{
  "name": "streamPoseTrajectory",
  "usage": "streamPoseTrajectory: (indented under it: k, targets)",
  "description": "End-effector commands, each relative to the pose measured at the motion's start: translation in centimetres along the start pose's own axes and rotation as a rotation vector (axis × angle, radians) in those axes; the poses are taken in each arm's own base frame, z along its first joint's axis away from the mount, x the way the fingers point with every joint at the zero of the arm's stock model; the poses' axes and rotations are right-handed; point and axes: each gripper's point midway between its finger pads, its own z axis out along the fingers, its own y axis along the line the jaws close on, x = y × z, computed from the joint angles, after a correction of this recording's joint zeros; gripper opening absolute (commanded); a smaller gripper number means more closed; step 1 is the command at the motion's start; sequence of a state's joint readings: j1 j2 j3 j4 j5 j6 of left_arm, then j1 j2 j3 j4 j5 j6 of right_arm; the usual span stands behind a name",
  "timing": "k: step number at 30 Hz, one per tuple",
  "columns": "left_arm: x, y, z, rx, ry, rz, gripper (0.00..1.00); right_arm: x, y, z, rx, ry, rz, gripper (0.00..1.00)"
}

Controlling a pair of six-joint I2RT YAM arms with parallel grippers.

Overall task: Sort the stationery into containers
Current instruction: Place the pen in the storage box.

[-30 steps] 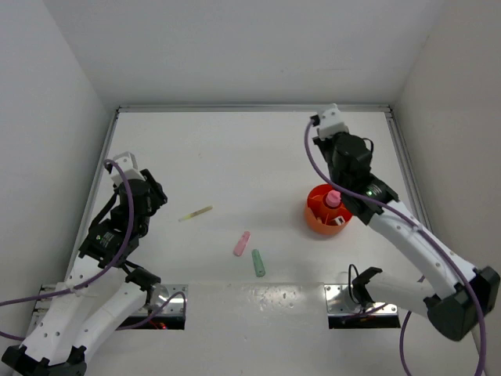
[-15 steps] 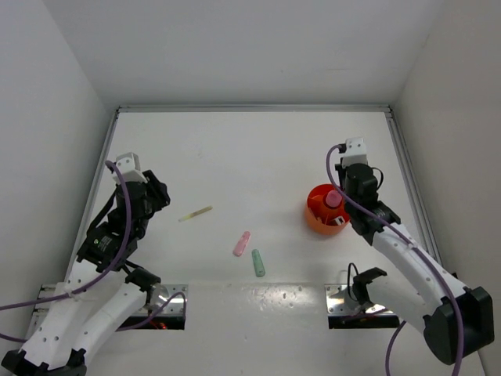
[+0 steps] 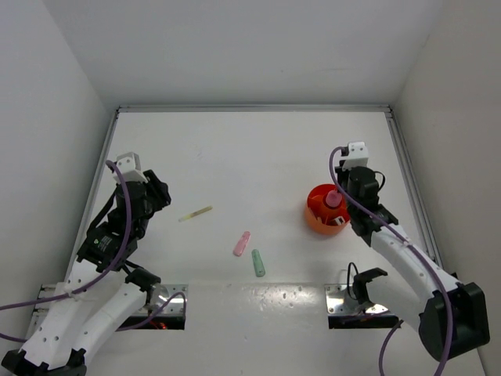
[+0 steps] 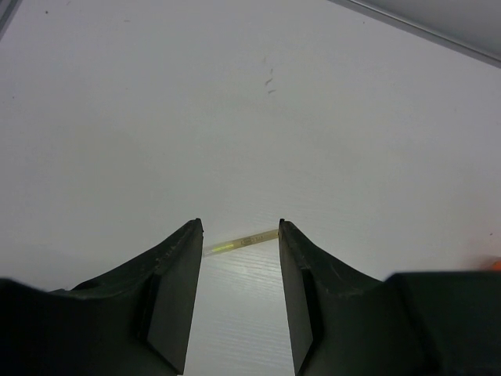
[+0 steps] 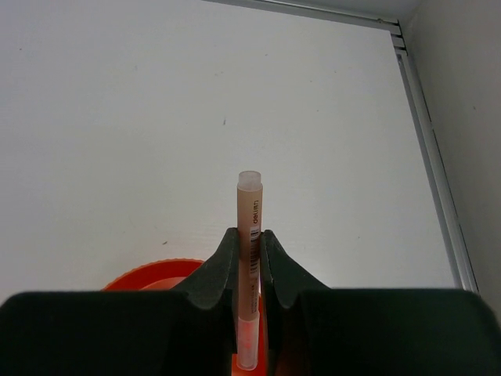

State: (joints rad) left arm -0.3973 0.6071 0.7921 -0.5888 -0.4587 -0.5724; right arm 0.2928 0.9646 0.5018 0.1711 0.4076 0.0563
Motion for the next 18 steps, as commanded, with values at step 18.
streamPoseTrajectory:
  k: [18]
  targets:
    - [-0.8, -0.4, 0.2, 0.014, -0.025, -0.004, 0.49, 3.4, -0.3, 1.7, -0.035, 0.084, 0.070, 0.00]
